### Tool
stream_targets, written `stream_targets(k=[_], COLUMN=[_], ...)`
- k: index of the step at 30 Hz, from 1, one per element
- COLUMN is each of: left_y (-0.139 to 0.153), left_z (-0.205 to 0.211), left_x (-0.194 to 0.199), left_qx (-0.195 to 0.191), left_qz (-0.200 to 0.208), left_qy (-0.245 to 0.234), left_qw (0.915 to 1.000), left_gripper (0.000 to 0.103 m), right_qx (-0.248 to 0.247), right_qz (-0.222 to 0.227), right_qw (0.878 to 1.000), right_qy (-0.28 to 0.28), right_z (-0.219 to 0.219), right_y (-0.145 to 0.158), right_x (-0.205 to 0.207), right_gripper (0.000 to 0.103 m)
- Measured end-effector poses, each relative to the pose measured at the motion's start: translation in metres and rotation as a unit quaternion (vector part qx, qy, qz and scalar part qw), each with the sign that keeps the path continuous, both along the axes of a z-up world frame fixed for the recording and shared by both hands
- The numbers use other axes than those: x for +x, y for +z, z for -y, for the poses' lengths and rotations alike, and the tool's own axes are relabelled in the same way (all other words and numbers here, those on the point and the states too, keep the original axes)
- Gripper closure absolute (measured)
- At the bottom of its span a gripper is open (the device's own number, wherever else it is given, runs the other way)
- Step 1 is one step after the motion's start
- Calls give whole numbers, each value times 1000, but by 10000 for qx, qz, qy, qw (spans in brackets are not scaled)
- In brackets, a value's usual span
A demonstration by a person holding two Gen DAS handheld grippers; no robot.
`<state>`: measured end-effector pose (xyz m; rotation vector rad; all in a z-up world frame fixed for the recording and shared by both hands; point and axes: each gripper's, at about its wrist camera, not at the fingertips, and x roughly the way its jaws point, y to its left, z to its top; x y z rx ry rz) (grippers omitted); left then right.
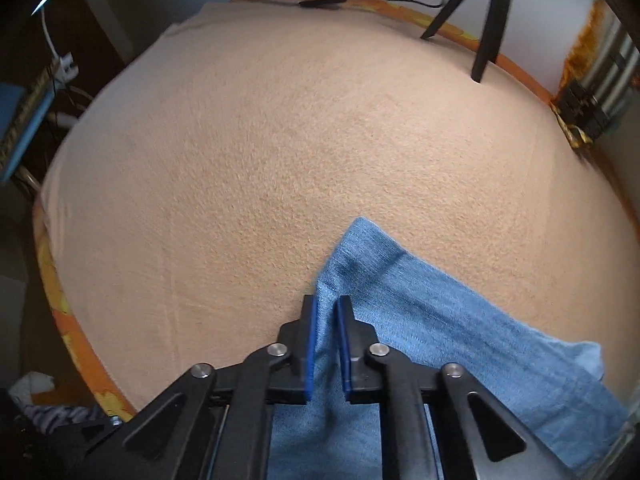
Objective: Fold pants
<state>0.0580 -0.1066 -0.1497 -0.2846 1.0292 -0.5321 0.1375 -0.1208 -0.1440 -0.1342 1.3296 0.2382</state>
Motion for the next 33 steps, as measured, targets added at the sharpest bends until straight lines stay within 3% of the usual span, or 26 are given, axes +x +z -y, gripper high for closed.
stream_targets(k=[6,7,11,14,15,18,21,29,30,31,33], left_y=[-3,-2,12,26,31,36,40,46,46,47,49], left_z=[4,4,5,13,14,17,26,49,51,53,58], left_x=[-1,-2,-10,-15,-16,-18,-20,-25,-25,-25,-27], left_qx=[-146,-169,-200,-239,-246,-298,-240,-183,-192,-205,-244], left_qz=[17,94,489,779,879,1002,1121,1278,1277,1272,1275], left_qy=[-38,-25,-124,-251,-286,-303,-384,-583,-600,-620,-683], left_qw=[9999,9998,9985,9964,9954,9941,9927,9899,9898,9897,9892], left_gripper=[67,75,86,90,90,91,91,91,91,91,91], right_qx=[662,757,936,864,831,680,467,-269,-351,-374,-298], right_qz=[184,194,211,242,247,273,120,-336,-324,-305,-274], right_qw=[9972,9964,9948,9951,9954,9969,9987,9991,9988,9988,9992], right_qy=[-282,-326,-339,-417,-408,-279,-153,24,51,49,-34], right_z=[34,37,46,49,53,40,28,3,2,3,11], right_y=[27,29,40,48,46,52,45,17,15,15,19], right_x=[-8,-9,-12,-10,-1,2,13,17,16,15,12], right_gripper=[100,100,100,80,63,59,47,44,49,64,72])
